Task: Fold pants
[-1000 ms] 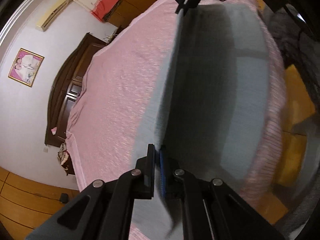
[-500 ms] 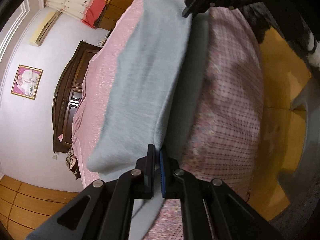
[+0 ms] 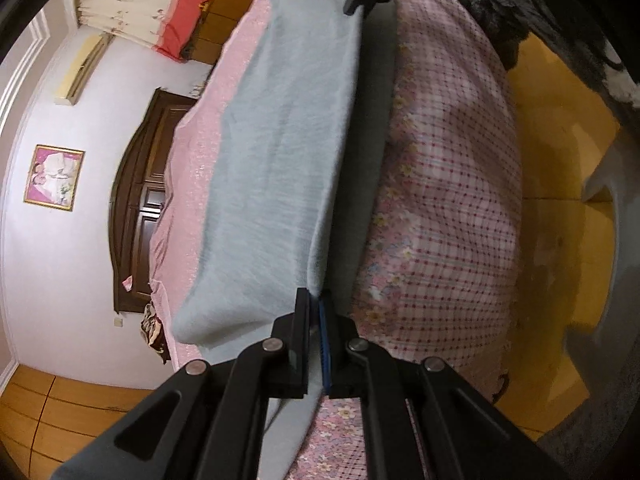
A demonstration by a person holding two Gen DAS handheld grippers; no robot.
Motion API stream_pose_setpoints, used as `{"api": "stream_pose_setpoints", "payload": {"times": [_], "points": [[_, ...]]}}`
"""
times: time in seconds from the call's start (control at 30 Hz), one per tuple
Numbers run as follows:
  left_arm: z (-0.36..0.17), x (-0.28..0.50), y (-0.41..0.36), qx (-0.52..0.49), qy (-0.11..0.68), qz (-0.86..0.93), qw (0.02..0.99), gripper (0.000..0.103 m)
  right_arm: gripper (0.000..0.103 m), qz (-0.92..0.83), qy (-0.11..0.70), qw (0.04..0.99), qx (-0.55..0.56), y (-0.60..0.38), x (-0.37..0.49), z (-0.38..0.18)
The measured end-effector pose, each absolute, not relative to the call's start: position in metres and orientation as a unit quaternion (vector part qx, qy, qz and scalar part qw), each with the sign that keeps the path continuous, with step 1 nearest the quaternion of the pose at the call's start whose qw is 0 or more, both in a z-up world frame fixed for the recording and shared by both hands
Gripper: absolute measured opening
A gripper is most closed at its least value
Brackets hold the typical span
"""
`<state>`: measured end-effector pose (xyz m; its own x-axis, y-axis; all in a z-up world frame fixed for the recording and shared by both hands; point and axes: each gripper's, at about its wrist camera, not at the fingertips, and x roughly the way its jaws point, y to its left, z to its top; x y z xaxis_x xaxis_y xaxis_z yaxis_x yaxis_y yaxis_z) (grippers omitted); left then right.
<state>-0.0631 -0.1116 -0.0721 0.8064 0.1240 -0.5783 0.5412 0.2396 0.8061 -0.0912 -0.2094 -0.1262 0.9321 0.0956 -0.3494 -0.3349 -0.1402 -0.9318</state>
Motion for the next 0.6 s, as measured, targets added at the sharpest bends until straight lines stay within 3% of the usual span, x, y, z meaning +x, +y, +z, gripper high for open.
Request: {"api": "stream_pose_setpoints", "payload": {"times": [0.5, 0.53, 0.6], "points": [[-0.102, -0.069, -0.116, 0.634, 0.285, -0.154, 0.702, 0.003, 0.004, 0.173, 0.095, 0.598, -0.777, -0.212, -0.091, -0.154], [-0.095, -0.066, -0.117, 0.603, 0.306, -0.169, 0.717, 0.005, 0.006, 0.173, 0.106, 0.615, -0.762, -0.213, -0.090, -0.147], [-0.071, -0.061, -0.114, 0.506, 0.372, -0.225, 0.745, 0.024, 0.017, 0.190, 0.193, 0.696, -0.665, -0.223, -0.085, -0.109]]}}
